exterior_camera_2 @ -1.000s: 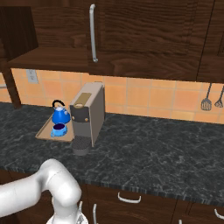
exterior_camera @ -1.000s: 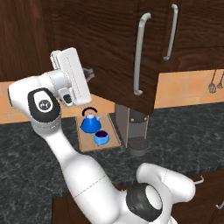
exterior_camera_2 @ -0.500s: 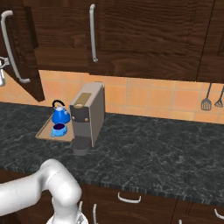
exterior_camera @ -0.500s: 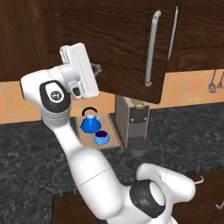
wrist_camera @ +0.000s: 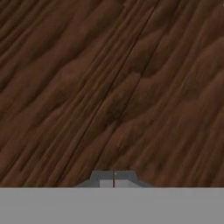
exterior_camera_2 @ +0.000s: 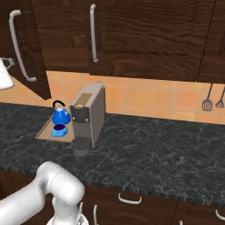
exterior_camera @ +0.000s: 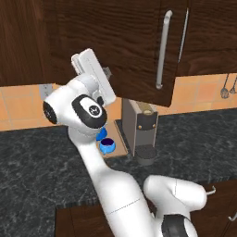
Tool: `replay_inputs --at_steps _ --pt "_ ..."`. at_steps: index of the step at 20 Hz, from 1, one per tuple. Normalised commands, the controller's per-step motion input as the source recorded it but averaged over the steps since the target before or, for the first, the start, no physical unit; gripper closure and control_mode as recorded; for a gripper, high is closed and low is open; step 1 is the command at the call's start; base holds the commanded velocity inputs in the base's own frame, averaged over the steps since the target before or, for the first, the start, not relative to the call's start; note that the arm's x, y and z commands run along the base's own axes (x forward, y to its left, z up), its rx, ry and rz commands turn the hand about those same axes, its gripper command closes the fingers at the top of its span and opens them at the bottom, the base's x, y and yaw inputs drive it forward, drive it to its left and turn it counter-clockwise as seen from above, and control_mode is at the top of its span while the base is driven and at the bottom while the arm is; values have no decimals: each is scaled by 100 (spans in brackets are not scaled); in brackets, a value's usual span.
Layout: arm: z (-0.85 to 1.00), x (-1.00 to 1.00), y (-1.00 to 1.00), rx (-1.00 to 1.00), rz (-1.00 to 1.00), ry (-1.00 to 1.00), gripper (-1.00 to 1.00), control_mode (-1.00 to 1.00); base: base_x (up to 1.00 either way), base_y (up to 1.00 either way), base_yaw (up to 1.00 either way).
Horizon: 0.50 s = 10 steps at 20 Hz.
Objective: Pick the kettle from the counter and place it on the tray. Then pick the mug from the cabinet and place it on the tray. Then close the cabinet doors.
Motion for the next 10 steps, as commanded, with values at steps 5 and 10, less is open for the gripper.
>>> replay_inputs --at_steps 5,10 --pt "30 80 -79 1 30 -2 100 -100 0 0 0" --pt "12 87 -58 10 27 -3 100 -100 0 0 0"
